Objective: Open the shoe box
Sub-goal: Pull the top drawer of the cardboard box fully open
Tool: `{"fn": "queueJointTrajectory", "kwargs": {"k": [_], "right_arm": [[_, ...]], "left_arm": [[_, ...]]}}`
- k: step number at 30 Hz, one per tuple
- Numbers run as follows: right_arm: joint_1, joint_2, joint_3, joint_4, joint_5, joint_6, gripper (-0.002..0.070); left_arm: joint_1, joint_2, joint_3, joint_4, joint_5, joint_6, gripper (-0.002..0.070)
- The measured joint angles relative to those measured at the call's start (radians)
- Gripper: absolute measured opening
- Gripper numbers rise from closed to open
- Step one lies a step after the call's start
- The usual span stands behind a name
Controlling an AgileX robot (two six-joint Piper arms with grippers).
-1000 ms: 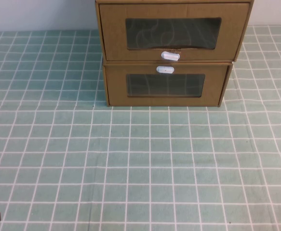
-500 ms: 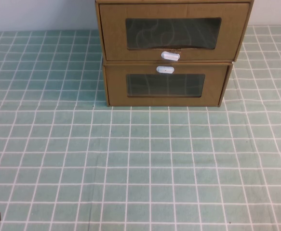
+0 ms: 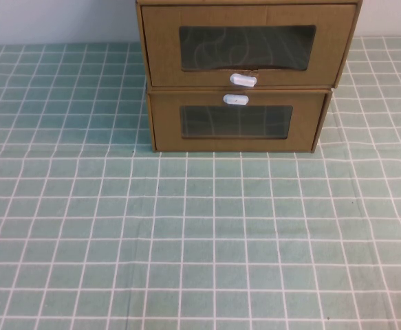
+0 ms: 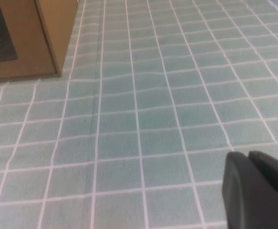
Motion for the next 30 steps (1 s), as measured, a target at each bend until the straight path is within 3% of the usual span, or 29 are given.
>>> {"fn": "queueJointTrajectory", "kwargs": {"k": [6,15,22,26,30], "right_arm": [[0.000,0.000,0.000,0.000,-0.238,0.000,-0.0013],[0.000,0.000,0.002,0.000,-1.026,0.000,-0.0013],[0.000,-0.008,0.002,0.010,-1.441,0.000,-0.0013],[0.000,-0.008,-0.060,0.045,-1.494,0.022,-0.0013],[0.000,-0.010,-0.239,0.011,-1.305,0.186,-0.0013]], "left_arm": [[0.000,0.000,0.000,0.000,-0.249,0.000,-0.0005],[0.000,0.000,0.000,0.000,-0.875,-0.038,-0.0005],[0.000,0.000,0.000,0.000,-1.043,-0.053,-0.0005],[0.000,0.000,-0.006,-0.007,-1.148,-0.181,-0.0005],[0.000,-0.001,-0.097,-0.011,-1.112,-0.261,-0.0005]]}}
